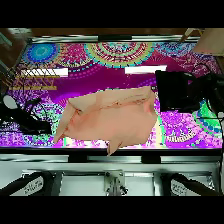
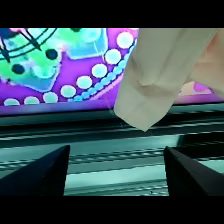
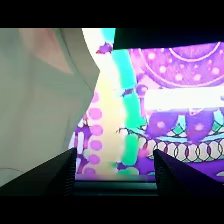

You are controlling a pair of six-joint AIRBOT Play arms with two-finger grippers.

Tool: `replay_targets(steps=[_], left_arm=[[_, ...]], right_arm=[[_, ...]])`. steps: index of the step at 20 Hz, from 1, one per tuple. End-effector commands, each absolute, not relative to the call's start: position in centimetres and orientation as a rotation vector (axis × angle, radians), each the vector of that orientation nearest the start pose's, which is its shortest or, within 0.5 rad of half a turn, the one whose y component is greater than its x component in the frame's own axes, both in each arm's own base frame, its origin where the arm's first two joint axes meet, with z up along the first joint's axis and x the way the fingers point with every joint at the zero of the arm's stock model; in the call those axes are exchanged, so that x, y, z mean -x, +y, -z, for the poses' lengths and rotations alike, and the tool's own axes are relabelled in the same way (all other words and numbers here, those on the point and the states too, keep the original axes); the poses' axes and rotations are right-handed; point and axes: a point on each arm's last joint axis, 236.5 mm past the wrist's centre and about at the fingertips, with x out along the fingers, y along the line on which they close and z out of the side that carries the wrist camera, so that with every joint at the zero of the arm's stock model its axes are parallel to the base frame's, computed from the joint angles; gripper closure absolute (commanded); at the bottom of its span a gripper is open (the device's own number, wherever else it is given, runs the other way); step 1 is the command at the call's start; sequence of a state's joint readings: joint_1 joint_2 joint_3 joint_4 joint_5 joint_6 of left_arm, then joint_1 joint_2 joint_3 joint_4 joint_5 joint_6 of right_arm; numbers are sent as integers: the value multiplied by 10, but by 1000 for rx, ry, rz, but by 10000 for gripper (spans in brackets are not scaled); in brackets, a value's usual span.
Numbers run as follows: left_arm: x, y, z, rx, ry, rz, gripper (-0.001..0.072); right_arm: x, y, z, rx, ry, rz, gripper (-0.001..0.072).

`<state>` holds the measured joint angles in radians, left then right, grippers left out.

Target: Fold the shirts.

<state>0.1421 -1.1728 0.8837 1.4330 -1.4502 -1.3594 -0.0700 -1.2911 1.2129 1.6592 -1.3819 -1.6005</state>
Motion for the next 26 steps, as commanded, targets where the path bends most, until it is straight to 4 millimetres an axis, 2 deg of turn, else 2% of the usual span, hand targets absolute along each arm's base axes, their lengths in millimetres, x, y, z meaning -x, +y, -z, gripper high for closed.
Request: replay_targets(steps=[1, 3, 7, 10, 13, 17, 18, 19, 20, 21, 23, 24, 25, 26], left_arm=[[-212, -13, 75, 40, 1749, 184, 34], [-212, -24, 85, 25, 1731, 179, 34], [-231, -42, 90, -43, 1641, 220, 35], [-242, -30, 93, -75, 1596, 167, 35], [-238, -31, 94, -75, 1615, 175, 36], [-218, -40, 105, -72, 1668, 202, 39], [-213, -39, 108, -75, 1680, 200, 67], [-211, -35, 110, -74, 1688, 176, 225], [-213, -28, 110, -82, 1684, 138, 341], [-214, -23, 110, -89, 1680, 106, 399], [-215, -20, 111, -88, 1675, 80, 602], [-215, -20, 111, -87, 1676, 81, 672], [-215, -20, 110, -87, 1678, 81, 672], [-214, -20, 110, -88, 1679, 81, 672]], right_arm=[[-326, -5, 5, -95, 1520, -24, 131], [-327, -5, 7, -97, 1517, -22, 131], [-330, -6, 7, -98, 1505, -20, 131], [-330, -6, 7, -99, 1503, -20, 131], [-330, -4, 7, -110, 1503, -20, 131], [-332, -4, 8, -149, 1497, 16, 131], [-331, -4, 9, -150, 1501, 17, 131], [-330, -4, 10, -150, 1505, 17, 131], [-328, -4, 11, -150, 1510, 17, 131], [-327, -3, 11, -151, 1517, 17, 131], [-321, 0, 14, -152, 1540, 1, 131], [-312, 2, 22, -147, 1572, -19, 131], [-300, 8, 31, -160, 1610, -57, 131], [-285, 25, 43, -224, 1656, -127, 131]])
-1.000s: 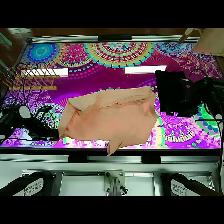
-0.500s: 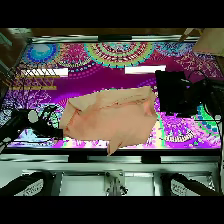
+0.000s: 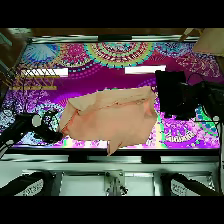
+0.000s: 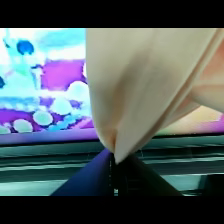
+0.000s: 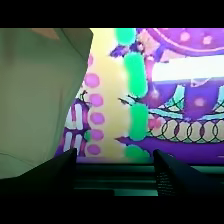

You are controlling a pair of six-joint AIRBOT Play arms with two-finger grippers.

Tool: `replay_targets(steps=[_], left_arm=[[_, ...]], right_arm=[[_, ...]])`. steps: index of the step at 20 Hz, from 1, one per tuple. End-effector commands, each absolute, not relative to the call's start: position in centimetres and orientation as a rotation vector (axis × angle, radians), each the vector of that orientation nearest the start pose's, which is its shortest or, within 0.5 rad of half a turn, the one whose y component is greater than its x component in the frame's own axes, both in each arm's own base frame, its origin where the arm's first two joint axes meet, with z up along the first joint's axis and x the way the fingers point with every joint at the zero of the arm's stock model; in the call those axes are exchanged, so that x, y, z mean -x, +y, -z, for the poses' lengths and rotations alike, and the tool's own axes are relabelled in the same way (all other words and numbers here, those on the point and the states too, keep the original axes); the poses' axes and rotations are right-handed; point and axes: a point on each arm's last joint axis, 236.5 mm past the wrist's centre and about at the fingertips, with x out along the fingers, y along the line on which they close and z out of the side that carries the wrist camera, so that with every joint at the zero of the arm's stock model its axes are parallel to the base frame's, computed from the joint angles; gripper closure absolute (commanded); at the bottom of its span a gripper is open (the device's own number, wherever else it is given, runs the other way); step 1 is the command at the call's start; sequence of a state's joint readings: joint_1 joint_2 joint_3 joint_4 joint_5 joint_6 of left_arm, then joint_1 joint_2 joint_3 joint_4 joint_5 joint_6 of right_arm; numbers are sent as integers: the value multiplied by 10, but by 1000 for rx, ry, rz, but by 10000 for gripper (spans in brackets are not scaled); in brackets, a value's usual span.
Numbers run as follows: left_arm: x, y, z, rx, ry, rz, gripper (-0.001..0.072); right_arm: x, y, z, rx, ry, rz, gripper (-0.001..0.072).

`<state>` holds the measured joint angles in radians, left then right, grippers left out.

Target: Fold the shirts.

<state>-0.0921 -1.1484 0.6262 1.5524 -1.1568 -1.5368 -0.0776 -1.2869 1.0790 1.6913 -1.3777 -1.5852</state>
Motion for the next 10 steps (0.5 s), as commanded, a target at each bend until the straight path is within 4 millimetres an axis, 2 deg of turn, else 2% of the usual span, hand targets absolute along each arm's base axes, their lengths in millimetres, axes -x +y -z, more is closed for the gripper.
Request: replay_targets(steps=[1, 2, 3, 7, 10], left_arm=[[-214, -20, 110, -89, 1679, 82, 672], [-215, -20, 110, -91, 1677, 84, 672], [-215, -20, 109, -91, 1672, 85, 672], [-219, -20, 101, -89, 1634, 85, 672], [-223, -22, 94, -84, 1601, 87, 672]], right_arm=[[-271, 49, 49, -326, 1685, -226, 131], [-260, 76, 52, -453, 1694, -335, 130], [-252, 91, 57, -533, 1698, -379, 130], [-220, 101, 88, -575, 1771, -336, 130], [-219, 106, 104, -600, 1757, -264, 132]])
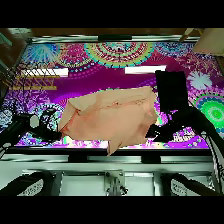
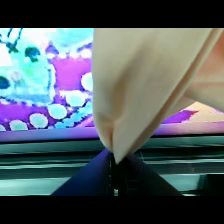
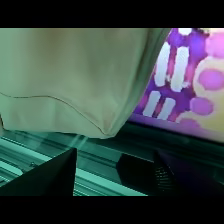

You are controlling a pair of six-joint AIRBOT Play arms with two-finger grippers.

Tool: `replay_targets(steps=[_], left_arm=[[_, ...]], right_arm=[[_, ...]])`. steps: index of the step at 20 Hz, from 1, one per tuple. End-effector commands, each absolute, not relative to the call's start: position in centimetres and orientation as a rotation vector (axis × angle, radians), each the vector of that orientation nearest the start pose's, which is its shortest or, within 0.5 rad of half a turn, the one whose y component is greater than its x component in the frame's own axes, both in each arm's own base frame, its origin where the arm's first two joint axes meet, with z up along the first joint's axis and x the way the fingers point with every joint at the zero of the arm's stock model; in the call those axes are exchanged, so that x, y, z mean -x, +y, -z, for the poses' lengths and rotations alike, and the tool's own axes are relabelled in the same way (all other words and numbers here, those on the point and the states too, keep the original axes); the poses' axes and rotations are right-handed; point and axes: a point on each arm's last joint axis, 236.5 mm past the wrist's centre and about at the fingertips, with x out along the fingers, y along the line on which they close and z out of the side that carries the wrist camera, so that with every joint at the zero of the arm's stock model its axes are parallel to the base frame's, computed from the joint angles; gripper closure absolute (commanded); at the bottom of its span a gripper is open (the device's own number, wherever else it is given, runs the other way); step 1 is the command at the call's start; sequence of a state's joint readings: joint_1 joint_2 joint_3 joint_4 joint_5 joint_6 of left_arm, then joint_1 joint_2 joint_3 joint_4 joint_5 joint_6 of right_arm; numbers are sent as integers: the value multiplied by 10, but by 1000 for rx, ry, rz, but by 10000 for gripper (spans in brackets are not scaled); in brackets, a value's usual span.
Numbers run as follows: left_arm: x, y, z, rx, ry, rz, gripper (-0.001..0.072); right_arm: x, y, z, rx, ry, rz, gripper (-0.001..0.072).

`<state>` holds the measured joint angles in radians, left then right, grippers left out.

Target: Fold the shirts.

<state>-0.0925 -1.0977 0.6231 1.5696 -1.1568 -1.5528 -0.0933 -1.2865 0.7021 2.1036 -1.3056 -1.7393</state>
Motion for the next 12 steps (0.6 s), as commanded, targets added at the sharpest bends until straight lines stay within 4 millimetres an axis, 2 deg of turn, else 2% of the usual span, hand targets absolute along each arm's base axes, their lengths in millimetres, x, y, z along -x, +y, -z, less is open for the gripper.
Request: replay_targets(steps=[1, 3, 4, 6, 8, 9, 10, 11, 12], left_arm=[[-222, -23, 92, -74, 1600, 90, 672], [-222, -30, 91, -43, 1597, 102, 672], [-221, -33, 91, -26, 1598, 109, 672], [-221, -38, 91, -5, 1598, 117, 672], [-224, -39, 88, -1, 1593, 119, 672], [-230, -39, 80, -1, 1573, 121, 673], [-241, -41, 67, -8, 1533, 134, 673], [-258, -45, 43, -3, 1465, 149, 673], [-280, -50, 8, 10, 1359, 163, 673]], right_arm=[[-222, 110, 109, -593, 1738, -247, 132], [-230, 119, 114, -560, 1697, -242, 134], [-233, 124, 116, -547, 1680, -239, 179], [-239, 132, 118, -537, 1655, -225, 361], [-238, 141, 115, -540, 1659, -240, 642], [-240, 145, 109, -544, 1655, -264, 645], [-249, 148, 94, -512, 1617, -321, 645], [-264, 150, 72, -471, 1546, -374, 645], [-288, 151, 37, -417, 1424, -425, 645]])
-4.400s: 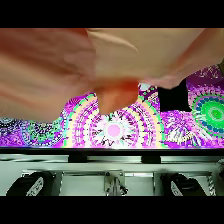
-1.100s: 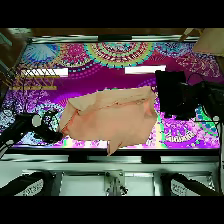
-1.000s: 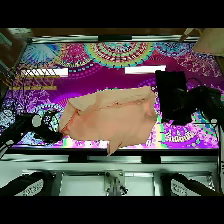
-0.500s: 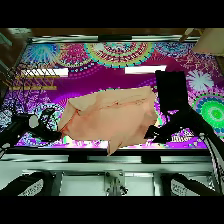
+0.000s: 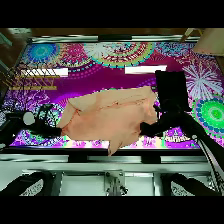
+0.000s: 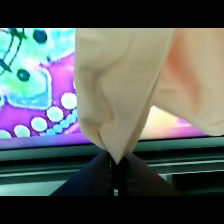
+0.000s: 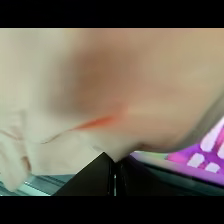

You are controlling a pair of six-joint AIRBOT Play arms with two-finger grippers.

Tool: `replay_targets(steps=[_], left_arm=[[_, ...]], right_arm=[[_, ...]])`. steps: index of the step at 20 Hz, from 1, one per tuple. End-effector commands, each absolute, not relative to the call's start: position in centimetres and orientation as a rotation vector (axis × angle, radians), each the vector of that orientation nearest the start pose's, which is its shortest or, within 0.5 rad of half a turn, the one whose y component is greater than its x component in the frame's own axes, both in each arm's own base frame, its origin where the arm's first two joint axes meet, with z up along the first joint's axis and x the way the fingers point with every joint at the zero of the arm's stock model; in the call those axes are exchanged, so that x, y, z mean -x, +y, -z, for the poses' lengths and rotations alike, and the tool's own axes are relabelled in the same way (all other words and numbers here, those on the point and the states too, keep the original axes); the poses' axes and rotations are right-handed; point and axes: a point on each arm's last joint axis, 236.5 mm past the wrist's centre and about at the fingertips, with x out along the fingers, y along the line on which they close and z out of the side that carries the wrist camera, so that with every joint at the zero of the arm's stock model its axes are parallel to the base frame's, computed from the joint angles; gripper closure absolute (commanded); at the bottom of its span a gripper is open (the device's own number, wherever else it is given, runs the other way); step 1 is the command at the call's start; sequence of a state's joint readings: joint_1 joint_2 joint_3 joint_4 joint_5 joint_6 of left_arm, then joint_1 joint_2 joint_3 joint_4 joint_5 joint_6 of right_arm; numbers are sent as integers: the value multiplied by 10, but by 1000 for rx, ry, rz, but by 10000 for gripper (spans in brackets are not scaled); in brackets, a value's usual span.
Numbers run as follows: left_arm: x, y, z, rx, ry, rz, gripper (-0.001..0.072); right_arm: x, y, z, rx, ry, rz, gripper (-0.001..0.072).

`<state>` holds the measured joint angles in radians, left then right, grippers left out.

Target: Fold the shirts.

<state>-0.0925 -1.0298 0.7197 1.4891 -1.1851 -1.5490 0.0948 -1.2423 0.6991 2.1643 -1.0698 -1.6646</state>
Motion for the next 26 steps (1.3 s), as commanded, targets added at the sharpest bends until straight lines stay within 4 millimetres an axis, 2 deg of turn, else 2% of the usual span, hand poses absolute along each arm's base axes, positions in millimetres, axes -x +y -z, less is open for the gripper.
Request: replay_targets(steps=[1, 2, 3, 4, 5, 6, 7, 8, 9, 10, 11, 12, 14, 18, 20, 21, 22, 23, 25, 26], left_arm=[[-305, -55, -44, 20, 1201, 174, 673], [-326, -57, -104, 29, 1024, 179, 673], [-341, -58, -183, 30, 802, 184, 673], [-344, -57, -261, 33, 583, 187, 673], [-332, -55, -347, 38, 345, 188, 672], [-308, -52, -419, 43, 141, 188, 672], [-275, -47, -485, 48, -52, 186, 672], [-240, -43, -532, 53, -202, 185, 672], [-205, -39, -568, 57, -330, 184, 673], [-178, -36, -589, 65, -415, 185, 673], [-155, -33, -601, 89, -472, 189, 673], [-142, -30, -603, 109, -485, 184, 673], [-137, -25, -589, 104, -431, 163, 673], [-163, -11, -541, 49, -228, 79, 673], [-182, -6, -512, 28, -127, 46, 673], [-193, -4, -493, 21, -68, 36, 673], [-206, -4, -470, 14, 4, 28, 672], [-220, -5, -445, 8, 76, 26, 673], [-249, -7, -383, -5, 235, 23, 672], [-265, -8, -343, -13, 330, 21, 672]], right_arm=[[-314, 153, -13, -346, 1259, -486, 645], [-336, 154, -72, -259, 1076, -540, 645], [-353, 149, -141, -169, 872, -555, 645], [-366, 138, -226, -95, 629, -517, 645], [-365, 121, -317, -41, 370, -452, 645], [-351, 104, -397, -25, 141, -389, 645], [-323, 88, -472, -36, -74, -334, 645], [-291, 76, -523, -49, -226, -304, 645], [-258, 70, -560, -55, -333, -294, 645], [-234, 68, -580, -54, -389, -297, 645], [-216, 67, -589, -56, -418, -302, 646], [-203, 66, -592, -69, -423, -309, 645], [-198, 69, -580, -69, -368, -323, 645], [-218, 69, -543, -30, -208, -305, 645], [-238, 69, -521, -57, -110, -293, 645], [-252, 68, -502, -68, -29, -283, 645], [-269, 67, -473, -59, 86, -267, 645], [-286, 65, -439, -37, 213, -247, 645], [-323, 62, -360, -10, 466, -217, 645], [-341, 64, -322, -12, 559, -215, 645]])
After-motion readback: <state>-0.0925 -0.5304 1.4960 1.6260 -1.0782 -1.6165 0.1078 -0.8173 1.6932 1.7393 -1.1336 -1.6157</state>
